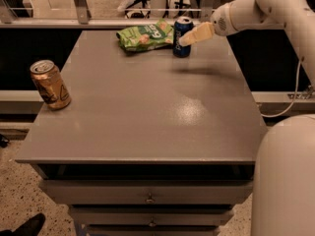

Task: Move pepsi can near green rice chip bag

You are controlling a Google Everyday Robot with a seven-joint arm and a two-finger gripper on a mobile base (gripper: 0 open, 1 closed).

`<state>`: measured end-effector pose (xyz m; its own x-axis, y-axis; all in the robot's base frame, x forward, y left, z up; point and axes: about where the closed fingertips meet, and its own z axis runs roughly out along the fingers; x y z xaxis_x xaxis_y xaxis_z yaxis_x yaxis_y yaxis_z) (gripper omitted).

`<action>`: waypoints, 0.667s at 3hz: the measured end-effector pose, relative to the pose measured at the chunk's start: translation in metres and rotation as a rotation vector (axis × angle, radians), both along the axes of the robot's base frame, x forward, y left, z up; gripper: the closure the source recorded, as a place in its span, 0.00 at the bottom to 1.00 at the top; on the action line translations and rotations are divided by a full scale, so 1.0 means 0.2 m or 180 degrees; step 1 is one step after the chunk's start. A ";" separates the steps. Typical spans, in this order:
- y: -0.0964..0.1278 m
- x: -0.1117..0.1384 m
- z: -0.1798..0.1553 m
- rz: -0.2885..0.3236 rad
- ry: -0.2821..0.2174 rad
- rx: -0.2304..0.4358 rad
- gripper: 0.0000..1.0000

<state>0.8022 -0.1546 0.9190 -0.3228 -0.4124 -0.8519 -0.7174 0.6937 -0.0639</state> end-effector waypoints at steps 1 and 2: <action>-0.35 -0.23 0.18 -0.0040 -0.0298 0.0304 0.00; -0.39 -0.22 0.13 -0.0127 -0.0236 0.0240 0.00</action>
Offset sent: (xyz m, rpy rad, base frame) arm -0.0222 -0.0264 0.0217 0.0531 -0.0495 0.0074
